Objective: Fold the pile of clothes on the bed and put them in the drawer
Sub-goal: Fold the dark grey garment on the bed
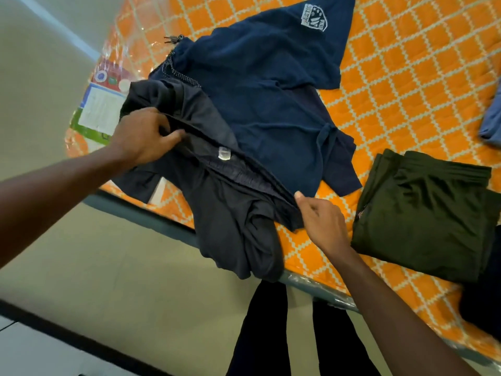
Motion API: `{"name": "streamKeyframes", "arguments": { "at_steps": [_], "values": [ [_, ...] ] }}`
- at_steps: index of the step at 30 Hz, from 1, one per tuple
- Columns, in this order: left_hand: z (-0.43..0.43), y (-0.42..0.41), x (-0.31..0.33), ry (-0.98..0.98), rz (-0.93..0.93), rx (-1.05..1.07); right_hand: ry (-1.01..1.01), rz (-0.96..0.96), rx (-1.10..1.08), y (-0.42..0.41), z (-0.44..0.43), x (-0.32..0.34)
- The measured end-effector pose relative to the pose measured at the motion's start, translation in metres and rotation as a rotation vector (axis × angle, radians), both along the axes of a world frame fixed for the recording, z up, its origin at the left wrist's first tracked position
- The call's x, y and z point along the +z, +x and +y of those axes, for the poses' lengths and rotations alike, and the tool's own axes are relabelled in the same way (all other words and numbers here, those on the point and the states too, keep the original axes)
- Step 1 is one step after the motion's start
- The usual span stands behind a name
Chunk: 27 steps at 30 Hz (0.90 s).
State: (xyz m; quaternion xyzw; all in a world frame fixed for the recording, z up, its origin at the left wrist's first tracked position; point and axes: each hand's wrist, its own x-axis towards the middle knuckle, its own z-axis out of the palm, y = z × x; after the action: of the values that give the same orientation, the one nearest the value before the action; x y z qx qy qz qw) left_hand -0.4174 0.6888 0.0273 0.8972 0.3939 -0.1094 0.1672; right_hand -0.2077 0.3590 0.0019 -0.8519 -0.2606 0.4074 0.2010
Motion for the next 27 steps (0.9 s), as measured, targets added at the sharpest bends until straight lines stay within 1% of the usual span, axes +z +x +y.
{"name": "streamKeyframes", "arguments": {
  "at_steps": [1, 3, 6, 8, 9, 11, 13, 14, 17, 19, 20, 21, 22, 24, 25, 26, 27],
  "values": [
    [-0.006, 0.001, -0.003, -0.008, -0.008, 0.076, -0.025, -0.016, 0.013, -0.002, 0.000, -0.003],
    [-0.019, 0.002, -0.009, -0.035, -0.049, 0.194, -0.074, -0.122, 0.063, -0.010, -0.001, -0.008],
    [-0.037, 0.000, -0.015, -0.022, -0.232, 0.347, -0.090, -0.230, 0.000, -0.024, -0.002, -0.019],
    [-0.045, -0.004, -0.014, 0.014, -0.352, 0.471, -0.019, -0.174, -0.099, -0.030, -0.004, -0.023],
    [-0.047, -0.006, -0.014, 0.012, -0.401, 0.514, 0.044, -0.107, -0.196, -0.033, -0.004, -0.025],
    [-0.052, -0.016, -0.012, -0.048, -0.455, 0.543, 0.141, -0.020, -0.397, -0.037, -0.004, -0.025],
    [-0.055, -0.028, -0.004, -0.125, -0.513, 0.627, 0.196, -0.028, -0.523, -0.039, -0.005, -0.022],
    [-0.057, -0.034, 0.000, -0.143, -0.525, 0.681, 0.219, -0.034, -0.549, -0.039, -0.007, -0.019],
    [-0.061, -0.053, 0.012, -0.158, -0.470, 0.813, 0.284, -0.044, -0.506, -0.039, -0.013, -0.012],
    [-0.073, -0.072, 0.028, -0.268, -0.532, 1.029, 0.285, -0.042, -0.448, -0.040, -0.020, -0.005],
    [-0.077, -0.079, 0.034, -0.331, -0.604, 1.168, 0.272, -0.003, -0.454, -0.038, -0.021, -0.003],
    [-0.088, -0.092, 0.048, -0.368, -0.710, 1.317, 0.269, 0.091, -0.464, -0.040, -0.021, 0.005],
    [-0.100, -0.104, 0.060, -0.418, -0.854, 1.451, 0.285, 0.227, -0.493, -0.041, -0.019, 0.015],
    [-0.127, -0.134, 0.081, -0.503, -1.226, 1.647, 0.337, 0.454, -0.496, -0.044, -0.010, 0.043],
    [-0.143, -0.152, 0.090, -0.527, -1.402, 1.707, 0.376, 0.498, -0.417, -0.047, -0.004, 0.058],
    [-0.162, -0.171, 0.098, -0.540, -1.523, 1.738, 0.404, 0.498, -0.313, -0.050, -0.003, 0.071],
    [-0.183, -0.188, 0.106, -0.525, -1.599, 1.756, 0.426, 0.469, -0.199, -0.054, -0.003, 0.081]
  ]
}}
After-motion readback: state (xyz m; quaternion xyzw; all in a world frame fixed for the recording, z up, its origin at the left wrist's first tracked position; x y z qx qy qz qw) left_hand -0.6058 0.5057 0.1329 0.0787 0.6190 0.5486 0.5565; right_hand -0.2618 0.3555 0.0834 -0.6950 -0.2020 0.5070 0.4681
